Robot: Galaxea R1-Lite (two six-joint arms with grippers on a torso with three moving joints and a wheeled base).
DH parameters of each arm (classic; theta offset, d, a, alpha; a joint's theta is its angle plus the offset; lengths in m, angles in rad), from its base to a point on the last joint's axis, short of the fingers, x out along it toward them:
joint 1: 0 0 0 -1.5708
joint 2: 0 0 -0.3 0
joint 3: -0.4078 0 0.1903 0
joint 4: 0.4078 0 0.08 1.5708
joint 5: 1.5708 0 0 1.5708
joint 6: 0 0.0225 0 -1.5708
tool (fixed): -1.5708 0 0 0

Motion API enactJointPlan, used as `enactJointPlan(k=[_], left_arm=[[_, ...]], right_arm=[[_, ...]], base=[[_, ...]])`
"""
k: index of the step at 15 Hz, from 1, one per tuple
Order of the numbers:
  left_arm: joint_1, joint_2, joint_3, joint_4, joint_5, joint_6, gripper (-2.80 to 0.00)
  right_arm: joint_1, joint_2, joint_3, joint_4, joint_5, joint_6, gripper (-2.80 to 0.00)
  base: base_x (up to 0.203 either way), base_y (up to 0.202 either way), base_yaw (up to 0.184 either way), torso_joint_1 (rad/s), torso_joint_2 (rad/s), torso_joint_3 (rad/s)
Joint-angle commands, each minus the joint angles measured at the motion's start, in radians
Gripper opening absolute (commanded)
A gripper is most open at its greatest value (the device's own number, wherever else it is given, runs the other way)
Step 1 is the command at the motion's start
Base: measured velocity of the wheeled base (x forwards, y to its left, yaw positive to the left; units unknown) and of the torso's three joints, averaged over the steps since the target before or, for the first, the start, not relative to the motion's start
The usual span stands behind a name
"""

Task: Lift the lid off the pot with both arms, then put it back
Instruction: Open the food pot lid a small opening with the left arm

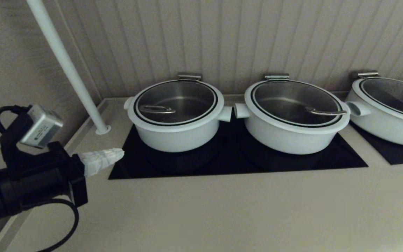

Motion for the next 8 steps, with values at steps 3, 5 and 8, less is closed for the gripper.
enactJointPlan(k=[3, 5, 8], left_arm=[[0.000, 0.002, 0.000, -0.003, -0.003, -0.001, -2.80], [0.000, 0.011, -0.014, -0.003, -0.003, 0.001, -2.80], [0.000, 0.027, -0.021, -0.005, -0.003, 0.002, -2.80]], right_arm=[[0.000, 0.001, 0.000, 0.000, 0.001, -0.001, -2.80], [0.001, 0.002, 0.000, 0.000, 0.001, -0.001, -2.80], [0.001, 0.002, 0.000, 0.000, 0.001, -0.001, -2.80]], base=[[0.000, 0.000, 0.000, 0.000, 0.00, 0.000], [0.000, 0.000, 0.000, 0.000, 0.00, 0.000], [0.000, 0.000, 0.000, 0.000, 0.00, 0.000]])
